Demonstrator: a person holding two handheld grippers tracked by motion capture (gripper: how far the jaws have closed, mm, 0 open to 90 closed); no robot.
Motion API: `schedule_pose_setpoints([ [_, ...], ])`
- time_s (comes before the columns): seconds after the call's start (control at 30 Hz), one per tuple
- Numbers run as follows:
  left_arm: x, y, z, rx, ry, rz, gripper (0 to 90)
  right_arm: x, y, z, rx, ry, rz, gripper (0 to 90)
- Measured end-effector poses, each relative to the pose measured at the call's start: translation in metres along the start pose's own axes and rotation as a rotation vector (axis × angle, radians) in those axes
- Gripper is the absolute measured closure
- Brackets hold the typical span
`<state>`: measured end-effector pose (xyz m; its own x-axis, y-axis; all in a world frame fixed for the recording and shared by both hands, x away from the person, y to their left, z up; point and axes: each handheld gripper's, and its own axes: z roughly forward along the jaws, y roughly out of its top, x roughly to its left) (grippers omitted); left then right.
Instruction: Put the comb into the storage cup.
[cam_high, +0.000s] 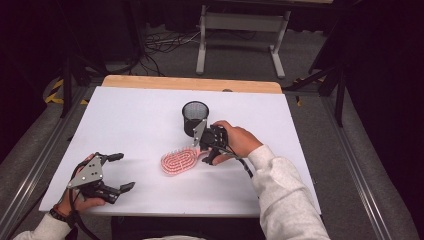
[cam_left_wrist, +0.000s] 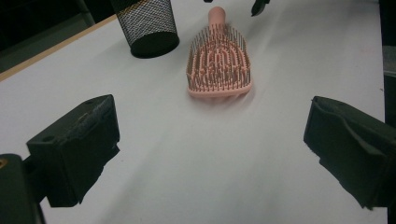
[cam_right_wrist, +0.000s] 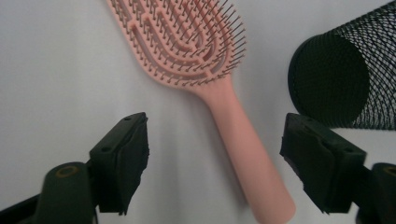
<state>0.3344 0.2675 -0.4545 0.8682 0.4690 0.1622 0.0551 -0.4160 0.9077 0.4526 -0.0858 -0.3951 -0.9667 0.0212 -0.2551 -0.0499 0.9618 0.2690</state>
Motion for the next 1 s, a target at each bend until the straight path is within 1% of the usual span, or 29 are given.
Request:
schedule_pose_setpoints([
  [0.07, 0.000, 0.000, -0.002, 0.001, -0.005, 0.006, 4.7, -0.005, 0.005, 0.007, 0.045, 0.010, -0.033, 30.9],
  [0.1, -0.001, -0.001, -0.002, -0.004, -0.006, 0.001, 4.7, -0.005, 0.005, 0.007, 0.045, 0.010, -0.033, 30.9],
  [0.13, -0.001, -0.001, -0.003, -0.006, -0.008, 0.000, 4.7, -0.009, 0.008, 0.013, 0.067, 0.035, -0.047, 34.3],
  [0.17, -0.001, -0.001, -0.004, -0.007, -0.010, -0.003, 4.7, -0.010, 0.010, 0.015, 0.079, 0.044, -0.052, 35.2],
  [0.2, -0.001, -0.001, -0.004, -0.007, -0.010, -0.003, 4.7, -0.010, 0.010, 0.015, 0.079, 0.044, -0.052, 35.2],
  [0.23, -0.001, -0.002, -0.005, -0.011, -0.012, -0.003, 4.7, -0.012, 0.011, 0.018, 0.078, 0.054, -0.059, 36.6],
  [0.27, -0.001, -0.002, -0.005, -0.010, -0.015, -0.002, 4.7, -0.013, 0.013, 0.020, 0.082, 0.067, -0.078, 38.4],
  [0.3, -0.002, -0.002, -0.006, -0.004, -0.020, -0.001, 4.7, -0.014, 0.015, 0.023, 0.084, 0.072, -0.084, 40.2],
  [0.33, -0.003, -0.002, -0.005, -0.009, -0.019, -0.004, 4.8, -0.016, 0.017, 0.028, 0.098, 0.096, -0.103, 44.2],
  [0.37, -0.003, -0.002, -0.006, -0.005, -0.022, -0.001, 4.8, -0.017, 0.017, 0.030, 0.102, 0.103, -0.110, 47.3],
  [0.4, -0.003, -0.003, -0.006, -0.007, -0.025, -0.002, 4.8, -0.018, 0.018, 0.033, 0.109, 0.108, -0.113, 49.3],
  [0.47, -0.004, -0.003, -0.006, -0.013, -0.030, -0.006, 5.0, -0.021, 0.018, 0.036, 0.118, 0.137, -0.119, 51.7],
  [0.5, -0.004, -0.003, -0.007, -0.006, -0.032, -0.004, 5.0, -0.022, 0.018, 0.037, 0.110, 0.141, -0.117, 53.0],
  [0.6, -0.005, -0.003, -0.007, 0.000, -0.033, -0.003, 5.0, -0.024, 0.020, 0.037, 0.118, 0.156, -0.128, 54.7],
  [0.63, -0.005, -0.004, -0.007, 0.001, -0.029, -0.004, 5.0, -0.025, 0.021, 0.038, 0.126, 0.156, -0.132, 55.3],
  [0.67, -0.005, -0.004, -0.007, 0.003, -0.032, -0.004, 5.0, -0.027, 0.022, 0.040, 0.130, 0.169, -0.137, 56.0],
  [0.73, -0.005, -0.004, -0.007, 0.002, -0.030, -0.004, 5.0, -0.027, 0.022, 0.041, 0.135, 0.177, -0.131, 56.3],
  [0.77, -0.005, -0.004, -0.007, 0.002, -0.031, -0.004, 5.0, -0.028, 0.023, 0.043, 0.140, 0.180, -0.136, 57.0],
  [0.83, -0.005, -0.004, -0.007, 0.007, -0.036, -0.006, 5.1, -0.028, 0.024, 0.046, 0.154, 0.197, -0.146, 60.5],
  [0.93, -0.005, -0.004, -0.005, 0.016, -0.034, -0.005, 5.3, -0.030, 0.023, 0.047, 0.148, 0.214, -0.154, 61.4],
  [1.0, -0.006, -0.005, -0.004, 0.023, -0.036, -0.008, 5.3, -0.031, 0.022, 0.047, 0.137, 0.223, -0.162, 64.1],
])
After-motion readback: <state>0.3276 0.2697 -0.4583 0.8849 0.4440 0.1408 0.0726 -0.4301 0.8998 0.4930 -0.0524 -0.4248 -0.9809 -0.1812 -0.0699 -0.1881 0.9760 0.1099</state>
